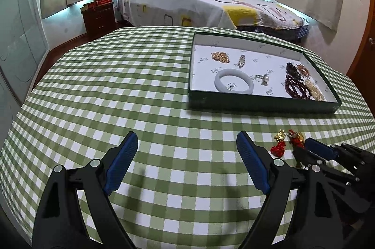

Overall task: Organize jewelry
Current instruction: 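Withdraw both tools and grasp the red tassel with gold coin using the right tool, then grasp the small red tassel charm with the left tool while the right tool lifts its tassel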

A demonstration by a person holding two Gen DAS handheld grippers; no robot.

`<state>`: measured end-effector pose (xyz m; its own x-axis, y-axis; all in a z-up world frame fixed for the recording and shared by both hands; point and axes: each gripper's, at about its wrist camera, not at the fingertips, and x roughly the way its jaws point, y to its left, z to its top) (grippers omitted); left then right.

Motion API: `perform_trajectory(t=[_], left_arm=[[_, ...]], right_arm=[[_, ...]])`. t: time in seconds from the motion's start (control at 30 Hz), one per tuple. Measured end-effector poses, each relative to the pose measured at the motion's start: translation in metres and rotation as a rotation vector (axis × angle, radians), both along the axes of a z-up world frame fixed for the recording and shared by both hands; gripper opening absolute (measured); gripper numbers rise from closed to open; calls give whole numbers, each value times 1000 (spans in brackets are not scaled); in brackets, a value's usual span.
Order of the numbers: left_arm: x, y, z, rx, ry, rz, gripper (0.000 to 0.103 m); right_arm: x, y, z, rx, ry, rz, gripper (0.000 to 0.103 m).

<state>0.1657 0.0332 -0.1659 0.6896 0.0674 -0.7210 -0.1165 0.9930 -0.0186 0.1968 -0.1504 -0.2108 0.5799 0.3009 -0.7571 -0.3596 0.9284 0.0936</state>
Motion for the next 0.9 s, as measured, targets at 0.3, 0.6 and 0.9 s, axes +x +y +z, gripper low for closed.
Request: perform_trajectory(t=[0.3,0.6,0.9], left_arm=[[2,-17,-5,-8,12,-44,84],[5,-45,-11,-10,24,-109,84],[15,-77,-24,-28,58,-190,75]], right_arm=[[-5,-13,12,25,-37,-17,11],[-9,-38,30,28,-88,-69,10],[-13,-68,30,51,-88,-128,10]])
